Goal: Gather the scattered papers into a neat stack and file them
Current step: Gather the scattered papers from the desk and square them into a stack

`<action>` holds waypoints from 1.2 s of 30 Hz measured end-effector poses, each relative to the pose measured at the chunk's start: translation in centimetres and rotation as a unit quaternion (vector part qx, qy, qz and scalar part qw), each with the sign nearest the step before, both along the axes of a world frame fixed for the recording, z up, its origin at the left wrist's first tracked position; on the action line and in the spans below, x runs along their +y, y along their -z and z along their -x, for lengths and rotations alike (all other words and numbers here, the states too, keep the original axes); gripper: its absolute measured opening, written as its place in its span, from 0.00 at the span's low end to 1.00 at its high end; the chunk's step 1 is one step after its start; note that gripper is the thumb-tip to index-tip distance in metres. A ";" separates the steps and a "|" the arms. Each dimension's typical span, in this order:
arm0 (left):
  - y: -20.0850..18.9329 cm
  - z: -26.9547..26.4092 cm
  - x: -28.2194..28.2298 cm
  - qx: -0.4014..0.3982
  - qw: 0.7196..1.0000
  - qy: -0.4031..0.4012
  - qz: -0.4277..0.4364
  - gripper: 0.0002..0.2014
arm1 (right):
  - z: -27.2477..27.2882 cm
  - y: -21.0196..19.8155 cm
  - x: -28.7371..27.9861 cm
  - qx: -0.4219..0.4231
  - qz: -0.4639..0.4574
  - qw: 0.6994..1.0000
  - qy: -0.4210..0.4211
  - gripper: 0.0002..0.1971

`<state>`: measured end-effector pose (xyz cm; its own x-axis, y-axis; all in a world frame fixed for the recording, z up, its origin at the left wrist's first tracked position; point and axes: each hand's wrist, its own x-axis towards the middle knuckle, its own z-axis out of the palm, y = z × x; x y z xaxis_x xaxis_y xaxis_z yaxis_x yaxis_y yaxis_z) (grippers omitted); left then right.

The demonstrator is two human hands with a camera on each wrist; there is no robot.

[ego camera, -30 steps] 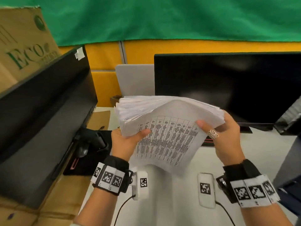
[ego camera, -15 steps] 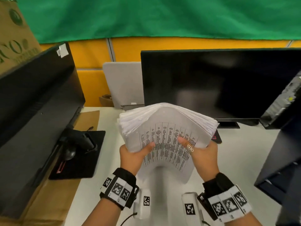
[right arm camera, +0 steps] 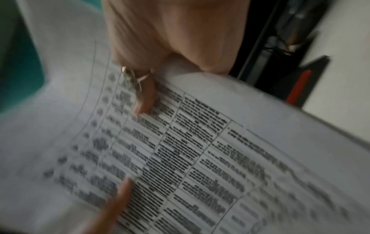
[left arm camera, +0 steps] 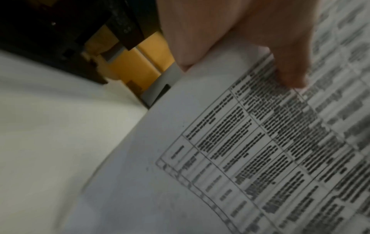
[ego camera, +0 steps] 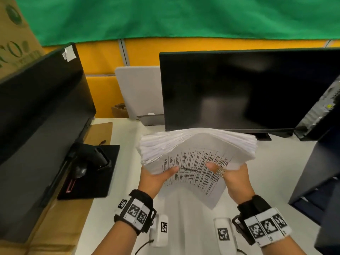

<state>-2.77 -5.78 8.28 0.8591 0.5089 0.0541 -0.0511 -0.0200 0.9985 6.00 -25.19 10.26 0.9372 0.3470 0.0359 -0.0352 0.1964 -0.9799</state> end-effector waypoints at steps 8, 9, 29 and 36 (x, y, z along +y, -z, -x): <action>-1.1 0.2 0.0 -0.060 0.997 -0.038 0.019 0.22 | 0.3 -1.1 0.2 -0.056 -0.032 0.998 0.025 0.26; -0.8 0.1 -0.1 -0.060 0.997 -0.041 0.024 0.22 | 0.2 -0.8 0.2 -0.052 -0.028 0.998 0.022 0.25; -8.8 1.1 -1.4 -0.198 0.965 -0.162 -0.060 0.23 | 1.1 -5.7 0.5 -0.223 -0.056 0.972 0.044 0.36; -8.9 0.5 -1.3 -0.169 0.964 -0.204 -0.006 0.09 | 1.2 -5.9 1.7 -0.194 -0.057 0.968 0.148 0.15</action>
<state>-3.26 -7.05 17.15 0.5195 0.7983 0.3046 -0.3599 -0.1189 0.9254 4.84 -23.53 16.17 0.9034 0.0391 0.4271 0.4051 0.2491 -0.8797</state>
